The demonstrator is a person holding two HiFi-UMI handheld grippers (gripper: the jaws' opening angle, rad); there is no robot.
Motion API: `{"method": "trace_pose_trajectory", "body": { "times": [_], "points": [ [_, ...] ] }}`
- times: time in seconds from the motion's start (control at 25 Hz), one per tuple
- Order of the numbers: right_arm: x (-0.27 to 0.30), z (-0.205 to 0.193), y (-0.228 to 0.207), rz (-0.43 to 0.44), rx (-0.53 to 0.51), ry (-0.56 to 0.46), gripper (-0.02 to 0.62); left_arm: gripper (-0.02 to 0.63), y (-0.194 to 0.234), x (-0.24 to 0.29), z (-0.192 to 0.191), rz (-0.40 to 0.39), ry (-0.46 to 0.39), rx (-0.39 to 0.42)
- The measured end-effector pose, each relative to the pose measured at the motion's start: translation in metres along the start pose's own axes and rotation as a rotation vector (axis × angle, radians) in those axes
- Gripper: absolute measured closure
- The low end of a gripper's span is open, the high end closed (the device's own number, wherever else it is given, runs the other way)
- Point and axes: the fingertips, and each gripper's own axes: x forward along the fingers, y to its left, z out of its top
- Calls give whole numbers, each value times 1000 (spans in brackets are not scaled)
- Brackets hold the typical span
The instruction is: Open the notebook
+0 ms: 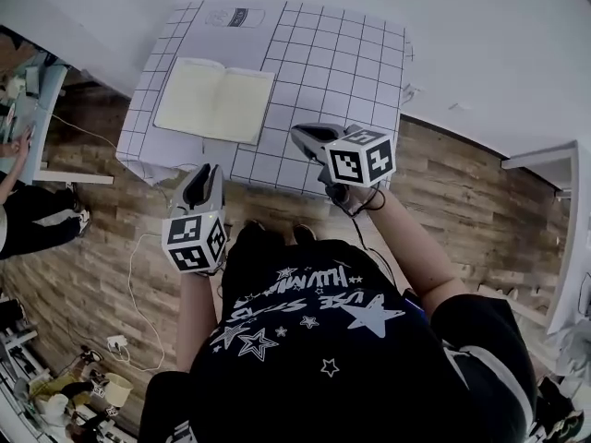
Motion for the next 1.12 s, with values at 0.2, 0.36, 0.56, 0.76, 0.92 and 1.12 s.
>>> {"method": "trace_pose_trajectory", "body": {
  "times": [0.2, 0.36, 0.56, 0.76, 0.92, 1.12],
  "points": [
    [-5, 6, 9, 22, -24, -11, 575, 534, -6, -10, -9, 7, 6, -22],
    [3, -4, 23, 32, -75, 29, 575, 550, -6, -23, -2, 17, -56, -57],
    [11, -13, 61, 50, -134, 63, 577, 593, -7, -55, -7, 16, -105, -72],
    [1, -27, 116, 65, -189, 65, 577, 597, -13, -100, -23, -1, -119, -87],
    [-2, -37, 137, 52, -216, 74, 577, 596, -12, -112, -32, -29, -126, -99],
    [-16, -48, 134, 3, -213, 83, 577, 595, -21, -113, -35, -76, -135, -89]
  ]
}}
